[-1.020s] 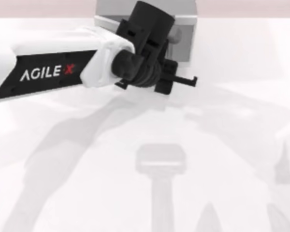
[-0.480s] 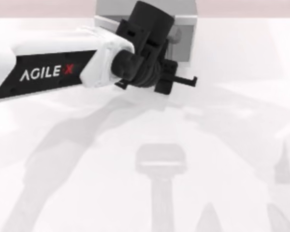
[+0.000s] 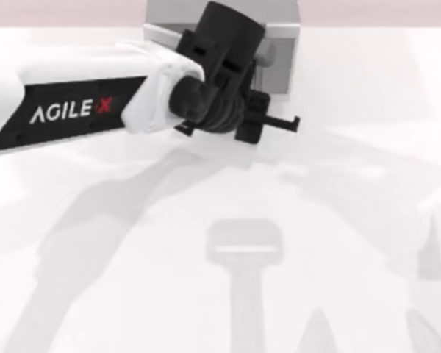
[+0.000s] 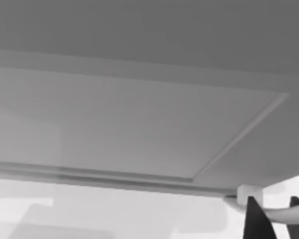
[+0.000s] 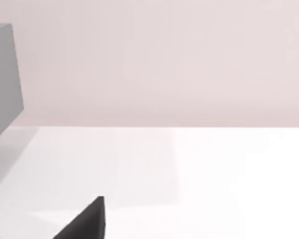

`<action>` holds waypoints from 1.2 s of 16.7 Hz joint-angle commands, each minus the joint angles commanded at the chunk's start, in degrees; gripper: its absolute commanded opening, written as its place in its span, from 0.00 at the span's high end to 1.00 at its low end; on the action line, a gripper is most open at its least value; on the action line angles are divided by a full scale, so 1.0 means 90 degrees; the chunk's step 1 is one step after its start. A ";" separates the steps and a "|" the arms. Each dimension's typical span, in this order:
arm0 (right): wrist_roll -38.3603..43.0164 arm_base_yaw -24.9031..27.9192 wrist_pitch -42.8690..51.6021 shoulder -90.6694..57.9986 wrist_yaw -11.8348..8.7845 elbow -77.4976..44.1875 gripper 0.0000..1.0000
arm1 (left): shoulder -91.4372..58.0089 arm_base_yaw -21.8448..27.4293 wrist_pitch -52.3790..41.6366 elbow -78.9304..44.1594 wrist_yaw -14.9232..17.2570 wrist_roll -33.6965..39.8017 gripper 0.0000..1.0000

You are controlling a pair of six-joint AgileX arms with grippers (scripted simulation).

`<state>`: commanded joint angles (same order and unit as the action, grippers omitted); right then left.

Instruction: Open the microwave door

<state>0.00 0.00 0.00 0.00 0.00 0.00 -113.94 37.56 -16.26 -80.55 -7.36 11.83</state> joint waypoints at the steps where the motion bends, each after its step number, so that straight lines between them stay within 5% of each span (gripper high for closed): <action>1: 0.0000 0.0000 0.0000 0.0000 0.0000 0.0000 0.00 | 0.0006 -0.0010 0.0002 0.0021 0.0010 -0.0018 1.00; 20: 0.0000 0.0000 0.0000 0.0000 0.0000 0.0000 0.00 | 0.0178 -0.0132 0.0111 0.0263 0.0166 -0.0300 1.00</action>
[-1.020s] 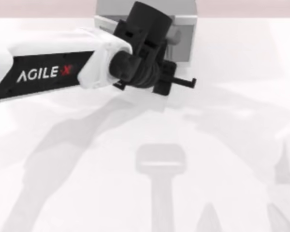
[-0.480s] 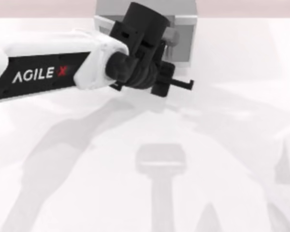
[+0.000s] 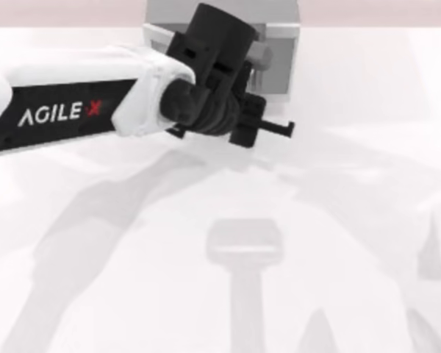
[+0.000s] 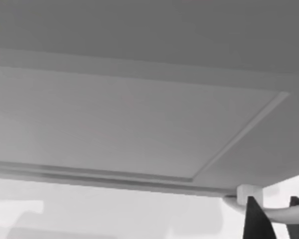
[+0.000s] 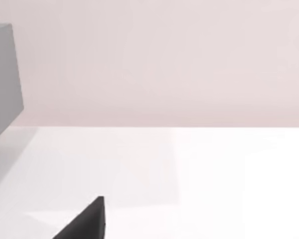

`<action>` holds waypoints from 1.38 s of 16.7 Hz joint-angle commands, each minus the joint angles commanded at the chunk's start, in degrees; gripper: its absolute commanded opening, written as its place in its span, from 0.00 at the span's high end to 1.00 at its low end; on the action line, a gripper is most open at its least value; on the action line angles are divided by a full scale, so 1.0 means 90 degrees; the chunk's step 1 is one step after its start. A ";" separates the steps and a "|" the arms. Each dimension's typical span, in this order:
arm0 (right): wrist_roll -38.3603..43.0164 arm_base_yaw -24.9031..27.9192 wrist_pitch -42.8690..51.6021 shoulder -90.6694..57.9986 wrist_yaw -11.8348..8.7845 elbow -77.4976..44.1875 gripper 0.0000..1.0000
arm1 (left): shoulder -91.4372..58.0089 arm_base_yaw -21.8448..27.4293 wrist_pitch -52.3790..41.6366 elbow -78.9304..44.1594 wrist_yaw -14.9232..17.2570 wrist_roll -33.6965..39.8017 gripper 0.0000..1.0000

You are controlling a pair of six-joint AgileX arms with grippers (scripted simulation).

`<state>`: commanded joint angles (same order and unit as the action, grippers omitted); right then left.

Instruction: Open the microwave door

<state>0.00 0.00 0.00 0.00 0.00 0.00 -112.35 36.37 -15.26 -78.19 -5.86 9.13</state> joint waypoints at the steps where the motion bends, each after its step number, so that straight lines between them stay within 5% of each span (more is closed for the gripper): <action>1: 0.0000 0.0000 0.0000 0.0000 0.0000 0.0000 0.00 | 0.0000 0.0000 0.0000 0.0000 0.0000 0.0000 1.00; 23: 0.0000 0.0000 0.0000 0.0000 0.0000 0.0000 0.00 | 0.0163 -0.0086 0.0093 0.0235 0.0235 -0.0276 1.00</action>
<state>0.00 0.00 0.00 0.00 0.00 0.00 -110.88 35.60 -14.42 -76.08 -3.75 6.64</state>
